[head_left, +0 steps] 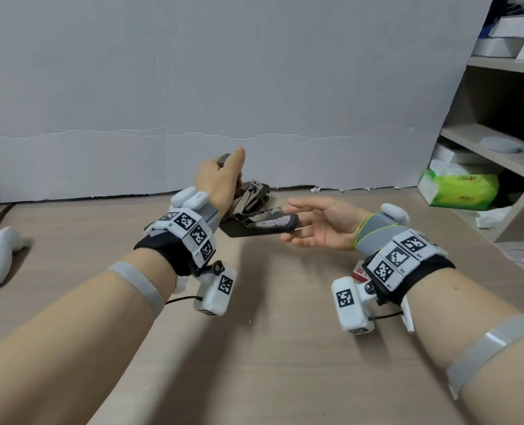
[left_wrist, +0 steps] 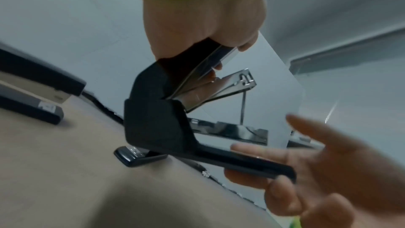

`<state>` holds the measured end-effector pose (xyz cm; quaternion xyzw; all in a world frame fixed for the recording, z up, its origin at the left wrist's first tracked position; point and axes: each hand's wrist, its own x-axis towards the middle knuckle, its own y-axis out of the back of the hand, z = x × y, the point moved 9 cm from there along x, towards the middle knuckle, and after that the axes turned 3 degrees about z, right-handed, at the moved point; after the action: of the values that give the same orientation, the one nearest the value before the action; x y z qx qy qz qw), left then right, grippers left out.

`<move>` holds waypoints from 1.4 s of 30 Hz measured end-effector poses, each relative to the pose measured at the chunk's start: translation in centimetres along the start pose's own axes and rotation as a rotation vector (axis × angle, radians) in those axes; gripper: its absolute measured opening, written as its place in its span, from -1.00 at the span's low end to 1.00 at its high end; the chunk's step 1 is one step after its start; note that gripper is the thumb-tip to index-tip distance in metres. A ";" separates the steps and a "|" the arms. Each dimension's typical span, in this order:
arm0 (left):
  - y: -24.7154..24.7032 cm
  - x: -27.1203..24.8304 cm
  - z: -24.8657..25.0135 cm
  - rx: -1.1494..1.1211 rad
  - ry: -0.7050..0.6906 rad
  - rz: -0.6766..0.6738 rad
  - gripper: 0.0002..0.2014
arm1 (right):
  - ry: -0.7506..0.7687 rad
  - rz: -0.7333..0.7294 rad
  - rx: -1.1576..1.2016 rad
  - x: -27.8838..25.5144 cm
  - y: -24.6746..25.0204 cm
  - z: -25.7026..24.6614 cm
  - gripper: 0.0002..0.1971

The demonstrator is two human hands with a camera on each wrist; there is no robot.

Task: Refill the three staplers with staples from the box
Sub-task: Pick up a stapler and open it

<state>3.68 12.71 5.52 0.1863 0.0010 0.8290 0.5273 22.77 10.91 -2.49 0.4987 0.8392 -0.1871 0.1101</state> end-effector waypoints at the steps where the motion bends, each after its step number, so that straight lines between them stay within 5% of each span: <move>1: -0.2 0.1 -0.1 0.040 -0.016 -0.001 -0.41 | 0.007 -0.012 -0.075 -0.1 -0.3 -0.4 -0.66; 5: -1.1 0.2 0.4 0.124 -0.069 -0.002 -0.36 | 0.173 0.140 -0.647 0.9 -0.9 -1.8 -0.63; 8: -0.3 0.5 0.0 0.005 0.026 0.078 -0.49 | 0.277 0.299 -1.037 1.7 -0.4 -2.5 -0.76; 12: 1.6 1.1 -3.3 -0.288 0.237 0.162 -0.61 | 0.276 0.344 -1.095 2.1 0.9 -1.4 -0.75; 17: 2.2 0.2 -7.8 -0.781 0.513 0.246 -0.65 | 0.270 0.358 -1.107 2.8 1.7 0.3 -0.39; 22: 2.3 -1.0 -12.5 -0.969 0.656 0.284 -0.64 | 0.284 0.401 -1.118 3.0 2.0 0.4 -0.40; 27: 2.9 -1.7 -16.0 -0.917 0.692 0.336 -0.75 | 0.262 0.409 -1.221 3.1 2.2 0.5 -0.40; 34: 4.1 -0.4 -12.8 -0.751 0.556 0.198 -0.83 | 0.144 0.325 -1.347 3.7 1.5 1.9 -0.54; 42: 5.3 -0.2 -11.6 -0.456 0.471 0.157 -0.93 | 0.096 0.349 -1.294 3.5 2.6 2.3 -0.47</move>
<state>-4.46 12.50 -4.28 -0.1337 -0.0769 0.8662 0.4753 23.36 13.86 -6.40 0.4684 0.6931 0.3967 0.3780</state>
